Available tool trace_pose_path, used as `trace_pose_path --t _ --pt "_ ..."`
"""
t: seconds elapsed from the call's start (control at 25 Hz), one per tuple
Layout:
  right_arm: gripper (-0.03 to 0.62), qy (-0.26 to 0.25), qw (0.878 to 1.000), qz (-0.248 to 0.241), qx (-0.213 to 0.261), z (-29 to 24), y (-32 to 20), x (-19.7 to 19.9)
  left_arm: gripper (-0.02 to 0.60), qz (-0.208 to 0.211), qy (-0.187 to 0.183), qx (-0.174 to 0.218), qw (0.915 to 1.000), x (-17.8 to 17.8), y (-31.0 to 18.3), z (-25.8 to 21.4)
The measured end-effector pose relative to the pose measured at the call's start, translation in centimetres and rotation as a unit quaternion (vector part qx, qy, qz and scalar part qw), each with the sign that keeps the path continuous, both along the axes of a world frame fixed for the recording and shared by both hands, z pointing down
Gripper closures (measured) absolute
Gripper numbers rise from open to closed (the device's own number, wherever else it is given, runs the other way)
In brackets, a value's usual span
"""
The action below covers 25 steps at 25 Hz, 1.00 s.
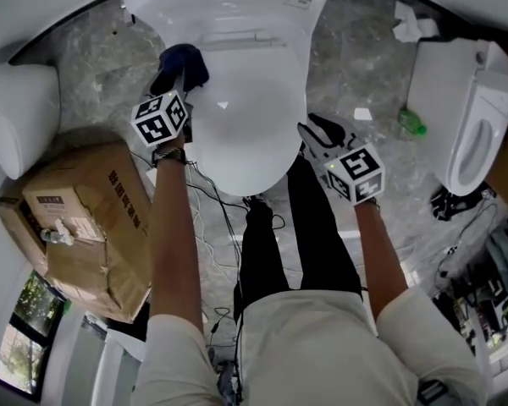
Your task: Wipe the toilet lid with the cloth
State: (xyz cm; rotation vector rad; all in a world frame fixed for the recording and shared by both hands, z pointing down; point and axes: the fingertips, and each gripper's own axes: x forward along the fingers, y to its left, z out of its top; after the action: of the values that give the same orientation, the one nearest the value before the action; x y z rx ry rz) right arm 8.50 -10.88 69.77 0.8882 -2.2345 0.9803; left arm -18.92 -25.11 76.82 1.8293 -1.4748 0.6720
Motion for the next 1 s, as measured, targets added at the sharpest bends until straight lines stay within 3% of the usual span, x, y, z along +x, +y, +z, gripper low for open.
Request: trace_pose_path --t 0.2,0.28,0.44,0.72,0.88,1.0 --pt "0.464 0.009 0.999 0.045 0.004 0.0 -1.3 3.3 0.462 -0.031 -0.01 0.012 0.9994 2.6 0.2 0.7" --pt "0.465 0.013 0.998 0.057 0.005 0.0 -1.3 4.5 0.462 -0.026 -0.021 0.009 0.9994 3.8 0.3 0.6" --pt "0.465 0.02 0.997 0.078 0.009 -0.4 -0.8 6.5 0.462 0.01 -0.043 0.001 0.999 7.5 0.2 0.4" --pt "0.465 0.028 0.994 0.108 0.009 -1.0 1.5 9.0 0.462 0.073 -0.024 -0.005 0.997 16.0 1.4 0.4" --pt "0.467 0.034 0.992 0.122 0.01 -1.5 2.9 10.6 0.462 0.127 -0.019 -0.005 0.9917 21.8 3.1 0.6" --pt "0.467 0.041 0.99 0.137 0.015 -1.9 3.9 11.8 0.462 0.183 -0.008 -0.006 0.9831 26.2 5.5 1.5"
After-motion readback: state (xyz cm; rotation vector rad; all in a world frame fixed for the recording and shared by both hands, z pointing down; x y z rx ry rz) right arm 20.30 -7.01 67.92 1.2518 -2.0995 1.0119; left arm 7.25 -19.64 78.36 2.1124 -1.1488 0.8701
